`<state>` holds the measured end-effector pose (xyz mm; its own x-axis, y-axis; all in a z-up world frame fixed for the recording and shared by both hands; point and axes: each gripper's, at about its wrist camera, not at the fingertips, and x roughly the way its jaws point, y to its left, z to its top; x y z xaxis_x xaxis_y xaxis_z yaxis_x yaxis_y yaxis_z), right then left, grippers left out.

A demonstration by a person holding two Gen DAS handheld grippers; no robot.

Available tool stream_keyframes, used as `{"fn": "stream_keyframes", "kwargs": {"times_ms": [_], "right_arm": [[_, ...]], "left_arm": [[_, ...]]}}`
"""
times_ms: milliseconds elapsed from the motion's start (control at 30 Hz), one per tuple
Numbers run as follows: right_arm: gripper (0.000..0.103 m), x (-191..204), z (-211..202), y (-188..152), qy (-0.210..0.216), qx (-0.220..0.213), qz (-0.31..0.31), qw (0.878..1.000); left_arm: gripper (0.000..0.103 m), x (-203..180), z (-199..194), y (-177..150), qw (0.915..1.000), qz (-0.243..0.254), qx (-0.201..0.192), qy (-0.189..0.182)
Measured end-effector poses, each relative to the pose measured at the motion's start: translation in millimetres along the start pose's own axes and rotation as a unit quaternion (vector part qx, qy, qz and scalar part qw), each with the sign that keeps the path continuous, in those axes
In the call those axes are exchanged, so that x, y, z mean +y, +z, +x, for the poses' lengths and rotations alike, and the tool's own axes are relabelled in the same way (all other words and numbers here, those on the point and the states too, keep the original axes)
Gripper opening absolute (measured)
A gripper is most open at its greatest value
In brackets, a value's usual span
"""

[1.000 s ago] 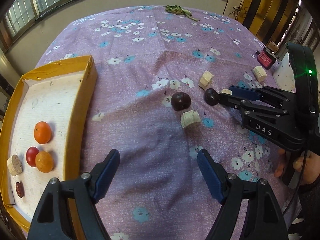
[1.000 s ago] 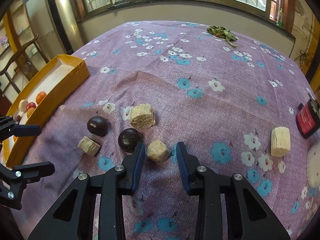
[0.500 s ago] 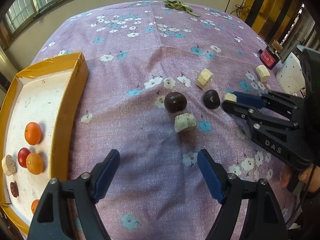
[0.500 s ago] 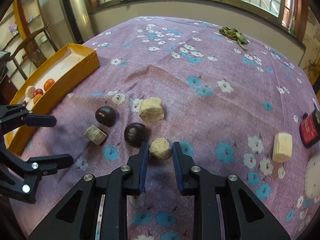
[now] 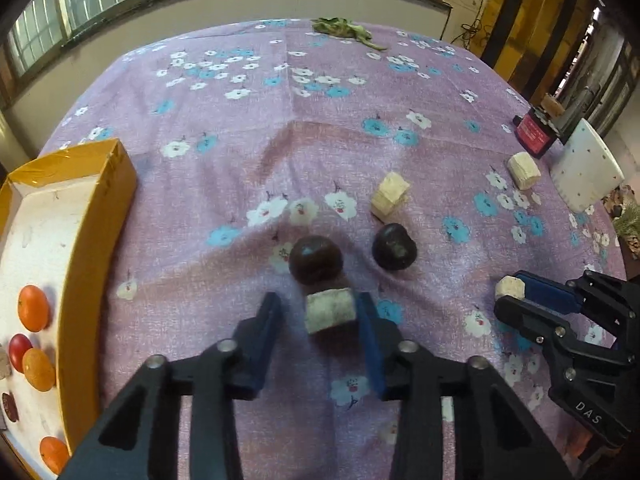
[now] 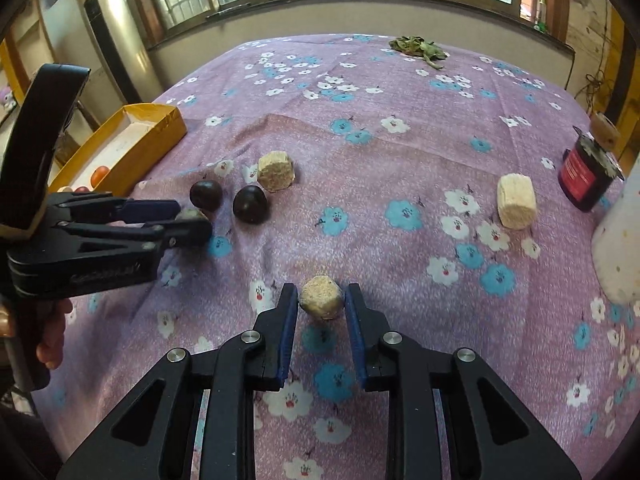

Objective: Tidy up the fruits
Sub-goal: 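Grasp a pale cylindrical block with the left gripper while the right gripper grasps a tan cube, then carry the pale block and tan cube into the tray and release both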

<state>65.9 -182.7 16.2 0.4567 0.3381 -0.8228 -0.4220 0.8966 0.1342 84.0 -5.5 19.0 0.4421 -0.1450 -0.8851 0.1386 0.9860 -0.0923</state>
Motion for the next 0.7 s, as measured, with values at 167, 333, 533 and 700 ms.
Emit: {"fn": "stream_keyframes", "kwargs": {"times_ms": [167, 333, 533, 700], "right_arm": [[0.024, 6.4, -10.2, -7.5, -0.012, -0.008, 0.007, 1.0], [0.024, 15.8, -21.3, -12.4, -0.016, -0.015, 0.024, 0.999], [0.024, 36.4, -35.0, -19.8, -0.023, -0.021, 0.034, 0.999], [0.024, 59.1, -41.5, -25.0, -0.024, -0.024, 0.04, 0.999]], "left_arm": [[0.028, 2.3, -9.0, -7.5, 0.9999, 0.001, 0.001, -0.014], [0.028, 12.4, -29.5, -20.5, 0.9996, -0.003, -0.005, -0.026], [0.028, 32.2, -57.9, -35.6, 0.9991, -0.011, -0.019, -0.037], [0.028, 48.4, -80.5, -44.7, 0.9986, -0.013, -0.034, -0.037]]}}
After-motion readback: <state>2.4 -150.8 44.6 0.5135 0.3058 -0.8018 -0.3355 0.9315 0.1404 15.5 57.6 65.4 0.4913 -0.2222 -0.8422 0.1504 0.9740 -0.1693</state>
